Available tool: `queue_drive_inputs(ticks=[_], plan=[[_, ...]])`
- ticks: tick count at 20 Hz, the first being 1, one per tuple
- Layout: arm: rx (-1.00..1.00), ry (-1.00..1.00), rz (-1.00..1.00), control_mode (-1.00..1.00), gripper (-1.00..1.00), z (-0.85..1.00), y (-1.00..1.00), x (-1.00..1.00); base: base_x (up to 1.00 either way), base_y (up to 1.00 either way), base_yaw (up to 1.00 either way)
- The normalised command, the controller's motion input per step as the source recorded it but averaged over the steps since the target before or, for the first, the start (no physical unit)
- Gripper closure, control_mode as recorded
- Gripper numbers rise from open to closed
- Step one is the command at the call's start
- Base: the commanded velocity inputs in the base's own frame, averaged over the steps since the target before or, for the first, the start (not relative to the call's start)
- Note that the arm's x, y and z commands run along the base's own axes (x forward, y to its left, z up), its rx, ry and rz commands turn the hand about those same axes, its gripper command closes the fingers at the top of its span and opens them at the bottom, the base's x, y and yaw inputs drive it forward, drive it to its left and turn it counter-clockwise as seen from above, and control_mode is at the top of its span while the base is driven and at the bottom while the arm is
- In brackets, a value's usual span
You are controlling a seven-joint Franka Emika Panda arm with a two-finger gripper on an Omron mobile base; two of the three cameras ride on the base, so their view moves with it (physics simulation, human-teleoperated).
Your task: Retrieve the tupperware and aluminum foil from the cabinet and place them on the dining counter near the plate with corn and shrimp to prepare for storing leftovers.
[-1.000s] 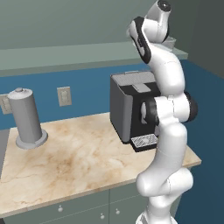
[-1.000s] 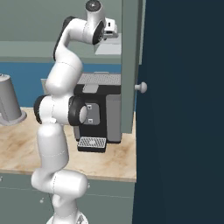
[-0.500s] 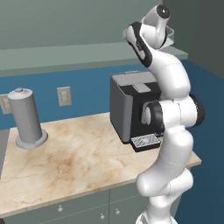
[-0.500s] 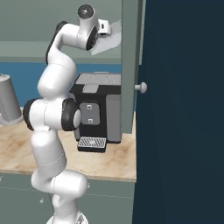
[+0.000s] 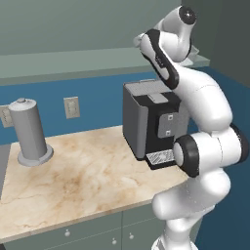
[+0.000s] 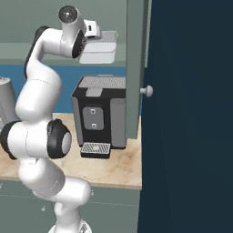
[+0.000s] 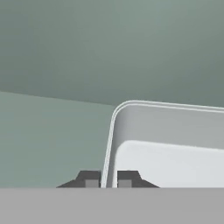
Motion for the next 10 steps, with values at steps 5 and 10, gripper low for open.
queue_drive_inputs(ticks=[5, 10], plan=[[-0.12, 0.13, 0.11, -1.0, 1.0, 0.07, 0.43, -1.0, 0.0, 0.0, 0.0], [-0.15, 0.1, 0.14, -1.0, 1.0, 0.02, 0.26, -1.0, 0.0, 0.0, 0.0]])
